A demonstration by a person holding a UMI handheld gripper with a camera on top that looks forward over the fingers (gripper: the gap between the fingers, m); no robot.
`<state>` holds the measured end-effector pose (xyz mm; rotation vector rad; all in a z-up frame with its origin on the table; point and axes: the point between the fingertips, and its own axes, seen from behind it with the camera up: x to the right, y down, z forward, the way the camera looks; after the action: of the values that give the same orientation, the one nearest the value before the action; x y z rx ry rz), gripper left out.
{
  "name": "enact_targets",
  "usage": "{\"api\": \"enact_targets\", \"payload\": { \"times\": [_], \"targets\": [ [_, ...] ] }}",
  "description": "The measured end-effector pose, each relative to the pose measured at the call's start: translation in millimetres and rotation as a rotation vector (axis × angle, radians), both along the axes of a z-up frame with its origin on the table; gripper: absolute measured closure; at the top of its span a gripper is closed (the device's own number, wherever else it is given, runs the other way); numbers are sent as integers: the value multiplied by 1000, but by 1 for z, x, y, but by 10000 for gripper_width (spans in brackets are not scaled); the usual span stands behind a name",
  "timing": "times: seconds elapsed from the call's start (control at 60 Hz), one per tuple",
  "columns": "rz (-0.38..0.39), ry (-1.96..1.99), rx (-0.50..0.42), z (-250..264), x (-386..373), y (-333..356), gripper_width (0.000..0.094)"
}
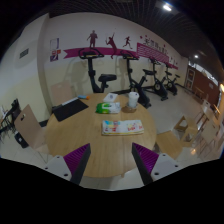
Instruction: Fold towel
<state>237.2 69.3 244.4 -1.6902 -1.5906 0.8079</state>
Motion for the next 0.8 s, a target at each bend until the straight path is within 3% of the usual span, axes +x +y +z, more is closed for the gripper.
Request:
{"api": "enact_targets", "payload": {
  "times": [0.133,0.383,0.8],
  "targets": [
    [46,-4,-30,-22,-25,-28,74],
    [102,8,2,-69,-99,-49,74],
    [89,-29,53,-192,-257,-44,80]
  ]
}}
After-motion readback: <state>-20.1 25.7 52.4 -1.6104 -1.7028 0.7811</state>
